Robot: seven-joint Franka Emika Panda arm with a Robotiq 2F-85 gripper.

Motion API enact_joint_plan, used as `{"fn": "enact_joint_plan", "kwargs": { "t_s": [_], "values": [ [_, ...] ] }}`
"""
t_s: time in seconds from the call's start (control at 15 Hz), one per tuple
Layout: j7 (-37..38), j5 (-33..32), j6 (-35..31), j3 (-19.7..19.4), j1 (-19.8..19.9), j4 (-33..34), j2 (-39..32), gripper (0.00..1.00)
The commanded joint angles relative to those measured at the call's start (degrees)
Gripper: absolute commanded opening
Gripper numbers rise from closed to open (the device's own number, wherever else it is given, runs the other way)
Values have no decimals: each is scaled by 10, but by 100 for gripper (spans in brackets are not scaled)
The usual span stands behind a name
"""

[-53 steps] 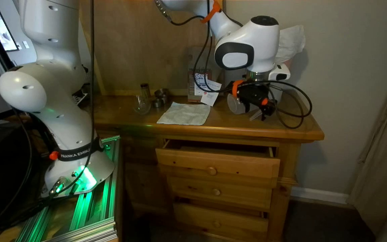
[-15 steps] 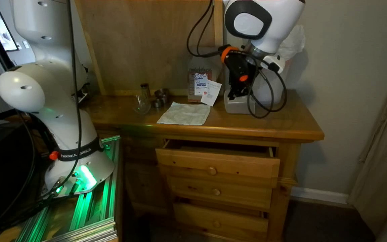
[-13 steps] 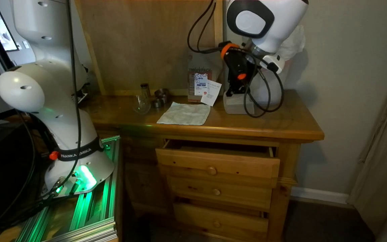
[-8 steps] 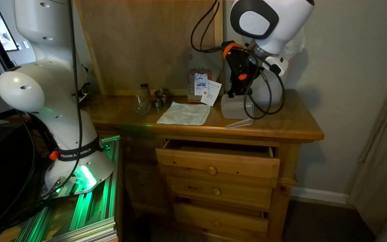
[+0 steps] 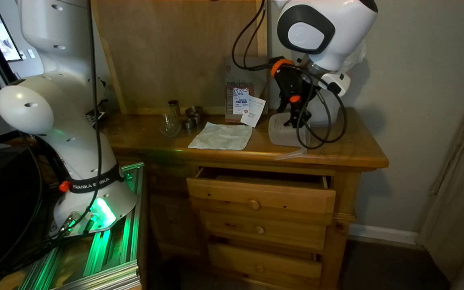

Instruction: Turn the plastic jar over

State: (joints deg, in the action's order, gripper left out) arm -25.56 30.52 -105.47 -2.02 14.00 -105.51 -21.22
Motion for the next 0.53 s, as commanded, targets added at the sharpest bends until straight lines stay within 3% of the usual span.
{"fn": "enact_joint_plan", "kwargs": {
  "t_s": [0.0,0.07,0.47],
  "values": [
    [-23,14,-44,6,-2,9,-17,96],
    [-32,20,-59,10,-2,11,-19,100],
    [-62,40,-109,39,-7,25,-40,100]
  ]
}}
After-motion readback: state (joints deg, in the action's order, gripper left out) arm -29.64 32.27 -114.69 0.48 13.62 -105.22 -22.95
